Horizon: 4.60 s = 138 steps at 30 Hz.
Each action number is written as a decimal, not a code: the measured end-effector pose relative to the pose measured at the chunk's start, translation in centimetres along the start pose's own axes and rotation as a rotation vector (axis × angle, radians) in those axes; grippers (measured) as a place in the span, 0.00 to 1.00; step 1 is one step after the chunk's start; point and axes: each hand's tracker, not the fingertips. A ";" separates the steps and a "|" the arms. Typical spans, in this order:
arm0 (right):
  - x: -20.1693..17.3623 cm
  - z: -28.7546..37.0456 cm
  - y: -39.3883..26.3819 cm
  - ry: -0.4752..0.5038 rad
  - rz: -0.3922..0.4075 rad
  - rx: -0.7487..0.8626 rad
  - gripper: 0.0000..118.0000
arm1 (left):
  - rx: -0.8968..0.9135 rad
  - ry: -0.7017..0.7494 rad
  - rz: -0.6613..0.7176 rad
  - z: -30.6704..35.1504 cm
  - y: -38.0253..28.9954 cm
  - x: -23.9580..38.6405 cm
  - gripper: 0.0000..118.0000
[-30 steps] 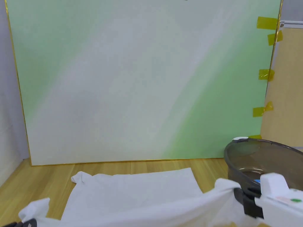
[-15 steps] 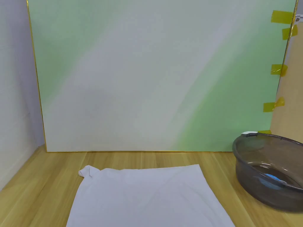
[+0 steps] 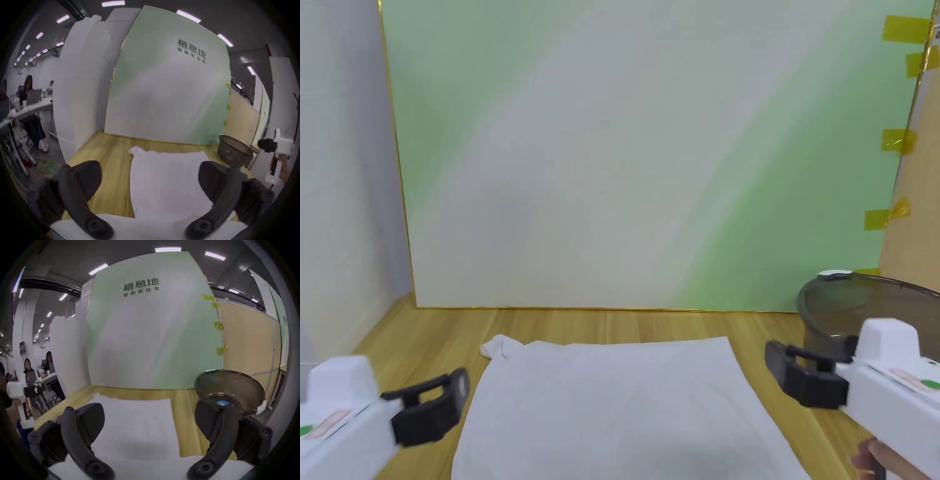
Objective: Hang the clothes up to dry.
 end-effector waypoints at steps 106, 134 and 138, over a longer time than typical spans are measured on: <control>-11.1 -18.3 24.9 0.109 0.144 0.108 0.03 | 0.138 0.083 -0.203 -1.7 7.5 -0.5 0.13; -2.0 -2.6 46.8 -0.227 0.086 0.394 0.03 | 0.470 0.083 -0.606 -5.9 42.5 2.4 0.13; -1.7 -5.3 46.2 -0.228 0.098 0.372 0.03 | 0.461 0.099 -0.622 -8.8 43.1 0.9 0.13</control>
